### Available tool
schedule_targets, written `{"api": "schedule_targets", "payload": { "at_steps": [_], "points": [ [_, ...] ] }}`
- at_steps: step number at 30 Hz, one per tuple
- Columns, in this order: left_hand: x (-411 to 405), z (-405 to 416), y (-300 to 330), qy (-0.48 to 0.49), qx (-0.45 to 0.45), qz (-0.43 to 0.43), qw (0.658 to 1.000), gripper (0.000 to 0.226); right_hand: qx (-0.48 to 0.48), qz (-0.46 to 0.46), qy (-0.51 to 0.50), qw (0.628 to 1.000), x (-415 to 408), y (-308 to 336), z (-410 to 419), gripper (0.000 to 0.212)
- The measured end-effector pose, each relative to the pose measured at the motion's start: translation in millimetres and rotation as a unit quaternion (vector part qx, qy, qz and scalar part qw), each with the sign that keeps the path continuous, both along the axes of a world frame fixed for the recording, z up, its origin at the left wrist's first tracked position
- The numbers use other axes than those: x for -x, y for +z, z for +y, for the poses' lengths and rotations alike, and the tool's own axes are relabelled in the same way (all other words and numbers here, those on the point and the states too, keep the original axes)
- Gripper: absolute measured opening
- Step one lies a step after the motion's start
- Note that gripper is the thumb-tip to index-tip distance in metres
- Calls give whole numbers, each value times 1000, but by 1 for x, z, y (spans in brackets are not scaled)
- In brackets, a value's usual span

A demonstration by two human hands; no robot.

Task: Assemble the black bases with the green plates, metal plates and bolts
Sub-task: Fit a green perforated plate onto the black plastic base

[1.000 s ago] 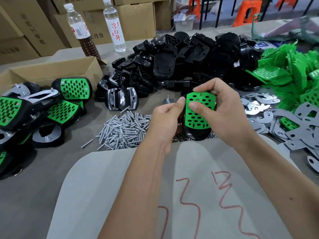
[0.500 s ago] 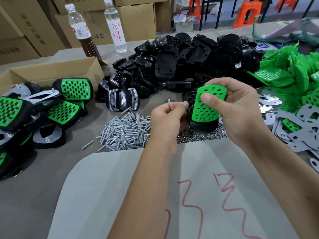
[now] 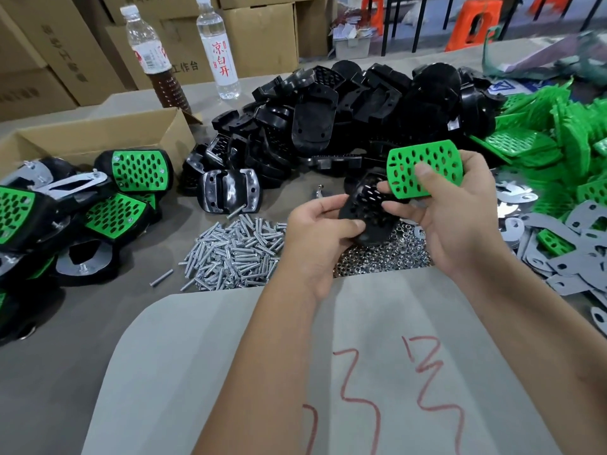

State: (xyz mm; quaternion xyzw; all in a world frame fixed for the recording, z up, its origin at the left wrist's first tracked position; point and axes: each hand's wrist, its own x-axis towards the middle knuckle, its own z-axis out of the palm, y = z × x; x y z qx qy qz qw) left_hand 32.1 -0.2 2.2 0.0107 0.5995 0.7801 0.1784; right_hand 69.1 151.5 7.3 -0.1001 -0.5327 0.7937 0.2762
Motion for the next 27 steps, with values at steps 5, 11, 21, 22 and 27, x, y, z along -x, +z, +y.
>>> {"api": "schedule_targets", "payload": {
  "at_steps": [5,11,21,22,27],
  "points": [
    [9,-1,2,33,-33,-9,999,27,-14,10,25,1000,0,-1,2,17],
    [28,5,9,63,80,93,990,19,-53,-12,13,998,1,-3,0,8],
    [31,8,0,77,67,142,985,16,-135,13,-43,990,2,-7,2,36],
    [32,7,-1,77,65,138,985,16,-143,12,-46,989,2,-7,1,38],
    [32,10,-2,65,96,163,980,21,-177,19,-30,984,5,-8,-9,39]
  ]
}}
